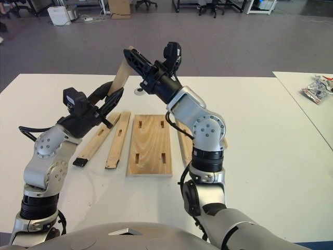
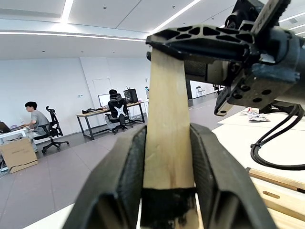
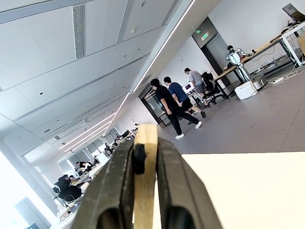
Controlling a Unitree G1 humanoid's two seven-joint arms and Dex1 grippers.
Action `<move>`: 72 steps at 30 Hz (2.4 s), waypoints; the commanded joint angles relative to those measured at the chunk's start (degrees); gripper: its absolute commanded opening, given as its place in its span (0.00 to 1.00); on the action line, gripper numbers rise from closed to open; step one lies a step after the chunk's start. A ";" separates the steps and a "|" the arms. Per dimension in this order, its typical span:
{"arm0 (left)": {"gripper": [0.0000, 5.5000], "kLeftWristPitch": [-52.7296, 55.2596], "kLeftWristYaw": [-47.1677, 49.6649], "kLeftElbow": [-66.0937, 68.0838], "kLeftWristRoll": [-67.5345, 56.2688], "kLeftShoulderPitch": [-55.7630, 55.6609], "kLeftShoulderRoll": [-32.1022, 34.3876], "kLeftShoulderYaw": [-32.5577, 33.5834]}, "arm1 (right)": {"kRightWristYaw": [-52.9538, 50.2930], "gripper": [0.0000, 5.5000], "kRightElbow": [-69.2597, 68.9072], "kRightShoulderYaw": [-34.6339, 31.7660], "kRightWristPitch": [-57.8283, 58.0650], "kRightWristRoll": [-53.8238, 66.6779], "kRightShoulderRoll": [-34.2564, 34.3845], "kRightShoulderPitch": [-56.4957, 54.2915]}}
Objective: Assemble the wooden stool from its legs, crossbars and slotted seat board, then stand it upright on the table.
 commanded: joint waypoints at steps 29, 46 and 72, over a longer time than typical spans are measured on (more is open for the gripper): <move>0.52 -6.77 25.12 -1.95 9.68 21.38 -14.42 11.15 | -10.73 0.08 -17.16 8.65 -2.34 -45.32 -11.30 25.32; 0.52 -5.90 23.78 -0.87 9.51 19.23 -12.79 10.11 | -11.94 0.08 -12.92 8.53 -5.34 -50.06 -6.56 25.16; 0.52 -6.80 23.26 0.14 9.32 17.88 -12.09 10.10 | 6.80 0.08 6.52 8.32 -32.85 -50.00 -9.70 36.13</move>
